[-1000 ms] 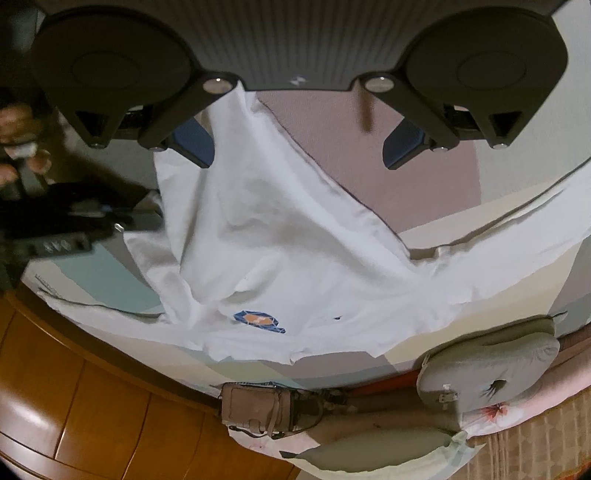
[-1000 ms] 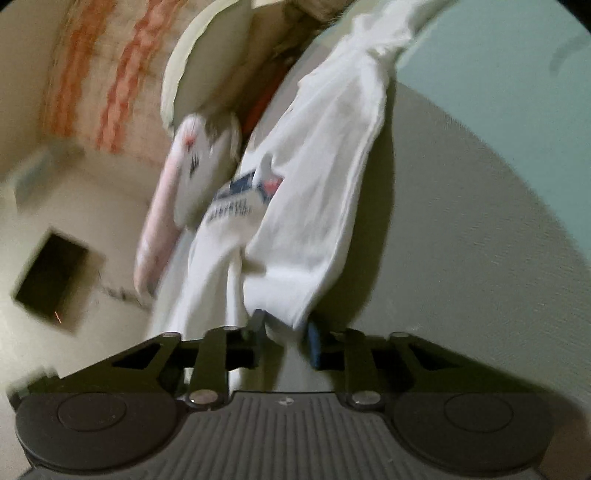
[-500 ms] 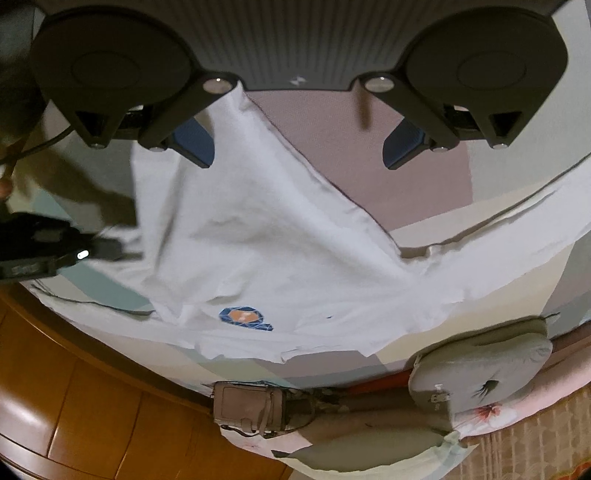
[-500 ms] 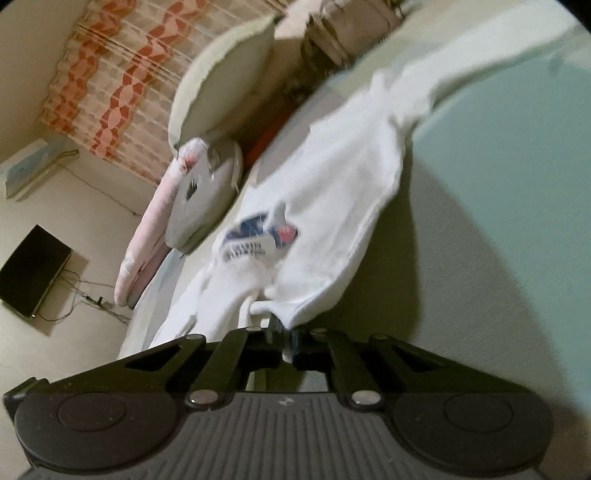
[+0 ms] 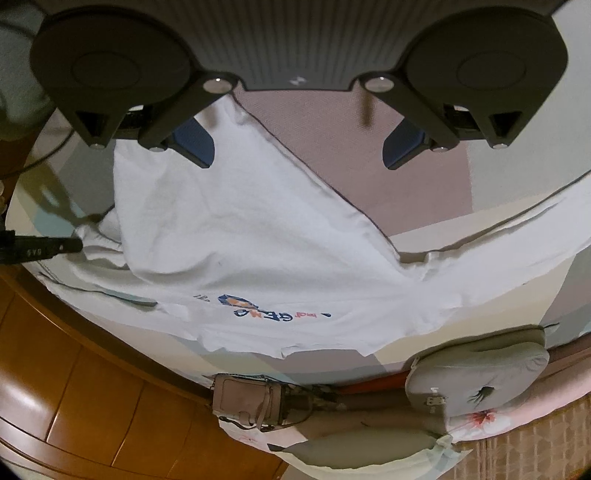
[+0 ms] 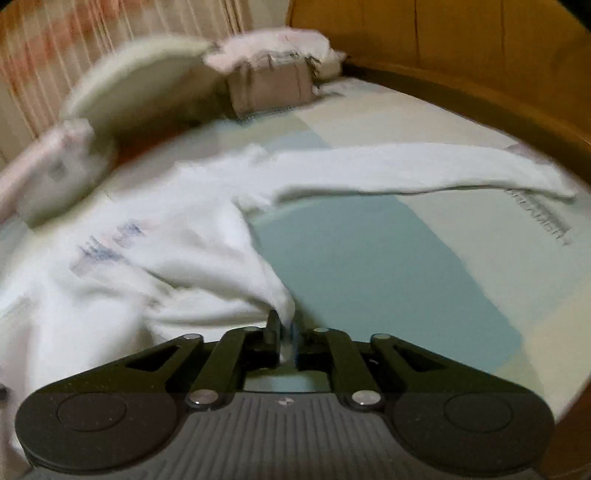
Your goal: Fold clothes
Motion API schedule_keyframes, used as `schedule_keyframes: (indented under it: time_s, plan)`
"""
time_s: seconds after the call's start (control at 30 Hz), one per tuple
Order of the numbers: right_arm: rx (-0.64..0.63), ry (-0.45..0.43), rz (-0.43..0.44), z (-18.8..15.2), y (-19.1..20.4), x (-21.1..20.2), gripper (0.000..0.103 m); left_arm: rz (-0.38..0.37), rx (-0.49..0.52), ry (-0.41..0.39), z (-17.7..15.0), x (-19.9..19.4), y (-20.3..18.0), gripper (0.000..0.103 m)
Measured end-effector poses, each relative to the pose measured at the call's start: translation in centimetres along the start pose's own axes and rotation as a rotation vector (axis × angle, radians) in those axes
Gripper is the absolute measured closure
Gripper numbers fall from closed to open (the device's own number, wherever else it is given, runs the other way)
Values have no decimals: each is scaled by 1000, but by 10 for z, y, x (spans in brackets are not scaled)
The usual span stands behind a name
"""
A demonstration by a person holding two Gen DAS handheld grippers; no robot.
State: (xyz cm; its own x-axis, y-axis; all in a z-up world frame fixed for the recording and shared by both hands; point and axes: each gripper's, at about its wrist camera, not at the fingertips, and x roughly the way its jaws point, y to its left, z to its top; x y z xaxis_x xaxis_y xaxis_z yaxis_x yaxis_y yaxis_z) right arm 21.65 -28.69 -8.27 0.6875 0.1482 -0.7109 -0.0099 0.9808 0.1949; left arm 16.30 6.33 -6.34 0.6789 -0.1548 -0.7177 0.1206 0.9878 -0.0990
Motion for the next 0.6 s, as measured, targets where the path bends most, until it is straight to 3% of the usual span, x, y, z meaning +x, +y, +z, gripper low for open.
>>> schedule_keyframes:
  time_s: [0.13, 0.27, 0.43, 0.6]
  plan:
    - [7, 17, 31, -5, 1, -14, 84, -6, -8, -1, -2, -1, 2, 5]
    - [-22, 91, 123, -13, 17, -27, 66, -5, -16, 5, -4, -1, 2, 5]
    - [-117, 189, 290, -30, 59, -22, 64, 1, -21, 11, -8, -3, 3, 5]
    - [-259, 240, 302, -40, 122, 7, 64, 26, -29, -2, -13, -17, 9, 5]
